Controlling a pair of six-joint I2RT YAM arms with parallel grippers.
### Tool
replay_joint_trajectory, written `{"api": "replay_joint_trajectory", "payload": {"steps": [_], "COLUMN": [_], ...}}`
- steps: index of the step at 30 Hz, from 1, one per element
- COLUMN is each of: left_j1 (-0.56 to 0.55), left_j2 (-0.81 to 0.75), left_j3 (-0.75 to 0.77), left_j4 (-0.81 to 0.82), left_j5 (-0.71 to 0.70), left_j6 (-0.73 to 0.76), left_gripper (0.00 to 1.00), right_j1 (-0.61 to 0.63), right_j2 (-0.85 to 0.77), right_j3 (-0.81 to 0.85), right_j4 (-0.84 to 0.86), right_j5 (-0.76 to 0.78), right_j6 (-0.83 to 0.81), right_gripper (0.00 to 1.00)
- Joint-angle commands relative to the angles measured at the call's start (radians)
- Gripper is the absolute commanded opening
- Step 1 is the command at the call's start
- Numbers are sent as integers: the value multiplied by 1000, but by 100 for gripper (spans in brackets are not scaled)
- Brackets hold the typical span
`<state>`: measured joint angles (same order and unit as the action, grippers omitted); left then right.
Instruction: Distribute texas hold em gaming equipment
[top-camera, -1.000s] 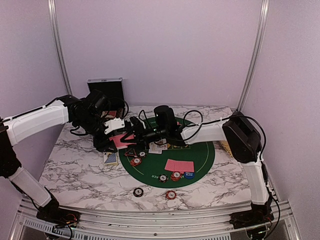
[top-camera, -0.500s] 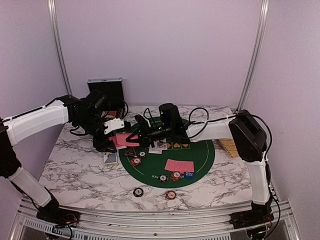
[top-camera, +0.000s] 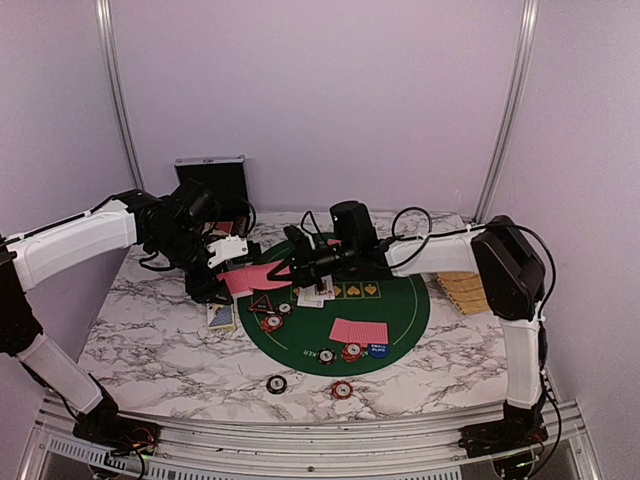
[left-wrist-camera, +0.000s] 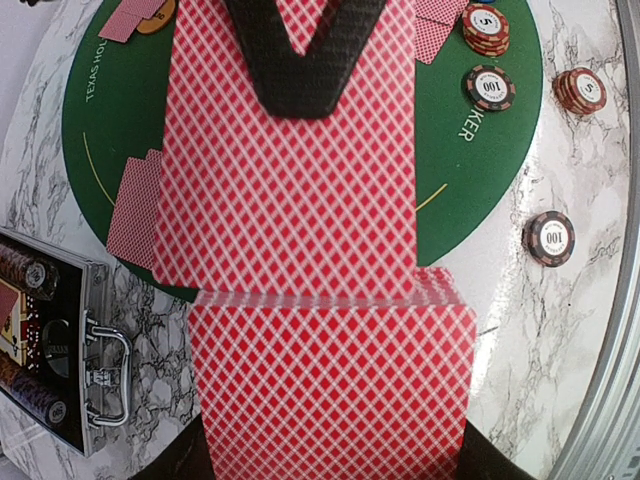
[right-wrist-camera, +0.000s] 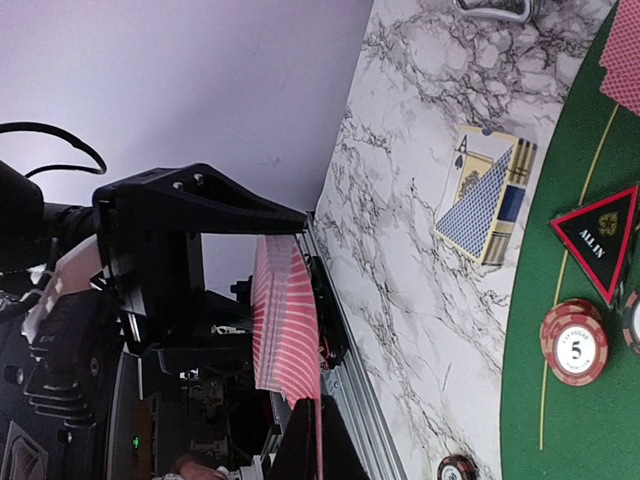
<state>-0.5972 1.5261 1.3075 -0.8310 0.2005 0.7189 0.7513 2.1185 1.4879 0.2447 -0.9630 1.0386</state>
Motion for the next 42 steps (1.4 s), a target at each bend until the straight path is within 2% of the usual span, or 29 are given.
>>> {"api": "replay_joint_trajectory", "payload": {"steps": [1,6,14,21,29,36,42], "left_j1": [2,2,2,2,2,2,2], "left_j2": [-20,-21,-27,-27,-33,-36,-34], "left_j3": [-6,-9,-12,-15,-19,-24,-21], "left_j4": [9,9,9,8,6,6,6], "left_j5": [16,15,14,13,10,7,7], "left_j6": [0,-1,-5,-7,-4,-1,-1], "left_gripper": [0,0,0,0,0,0,0], "right_j1": [-42,-76,-98,-99,-92,-27,39], "right_j2": [-74,-88,-22,14,8,-89,-45], "right_j3": [5,53,301,421,434,214,179], "right_j4": [-107,-309,-803,-938,-943,-685,-578], "right_j5": [21,82,399,596,853,1182,1413], "right_j6": [-88,-245,-618,-740,-862,-1085,-1283], "right_gripper": [0,0,0,0,0,0,0]}}
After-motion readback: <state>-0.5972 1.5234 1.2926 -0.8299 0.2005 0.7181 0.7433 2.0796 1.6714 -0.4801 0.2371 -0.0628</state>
